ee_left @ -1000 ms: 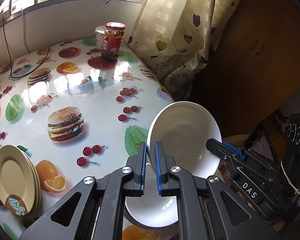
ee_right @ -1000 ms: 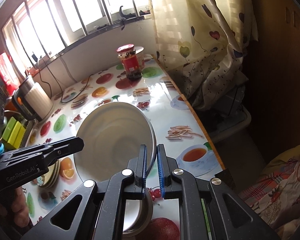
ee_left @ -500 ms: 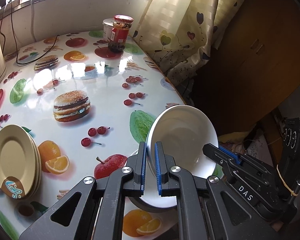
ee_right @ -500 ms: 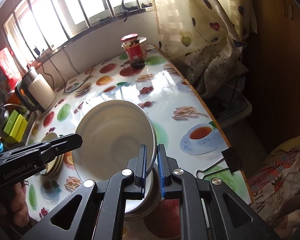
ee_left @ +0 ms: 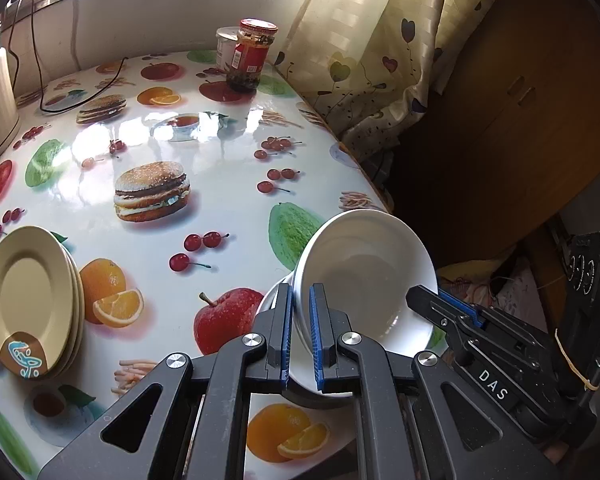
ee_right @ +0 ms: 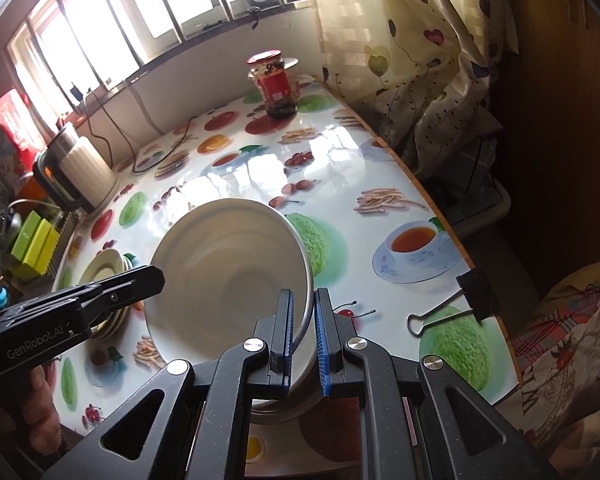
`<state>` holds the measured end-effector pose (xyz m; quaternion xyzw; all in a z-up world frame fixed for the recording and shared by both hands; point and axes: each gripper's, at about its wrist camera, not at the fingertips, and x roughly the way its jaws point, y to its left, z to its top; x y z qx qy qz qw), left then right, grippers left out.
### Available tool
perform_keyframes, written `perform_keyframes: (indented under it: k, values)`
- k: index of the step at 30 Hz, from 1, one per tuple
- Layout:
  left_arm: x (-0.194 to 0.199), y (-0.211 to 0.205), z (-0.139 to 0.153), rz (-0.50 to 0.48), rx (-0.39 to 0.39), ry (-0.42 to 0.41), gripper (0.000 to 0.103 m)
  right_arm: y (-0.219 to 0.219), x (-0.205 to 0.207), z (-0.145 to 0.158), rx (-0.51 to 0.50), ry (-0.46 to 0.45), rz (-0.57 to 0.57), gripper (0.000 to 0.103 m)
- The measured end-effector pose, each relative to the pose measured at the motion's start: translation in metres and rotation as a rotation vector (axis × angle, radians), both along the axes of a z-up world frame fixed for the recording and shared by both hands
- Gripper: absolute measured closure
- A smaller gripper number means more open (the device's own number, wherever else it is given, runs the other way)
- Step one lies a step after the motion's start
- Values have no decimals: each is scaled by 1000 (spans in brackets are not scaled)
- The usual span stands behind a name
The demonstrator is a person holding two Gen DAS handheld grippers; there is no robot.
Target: Organize plates and bowls
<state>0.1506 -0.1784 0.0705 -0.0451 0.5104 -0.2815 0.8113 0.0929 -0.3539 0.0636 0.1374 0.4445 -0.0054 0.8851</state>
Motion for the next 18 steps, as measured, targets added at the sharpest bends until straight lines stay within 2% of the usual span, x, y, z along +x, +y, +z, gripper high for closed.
perform_keyframes:
  k: [18]
  values:
    - [-5, 5, -12, 4, 10, 37, 95, 5, -5, -8, 2, 24, 10, 92]
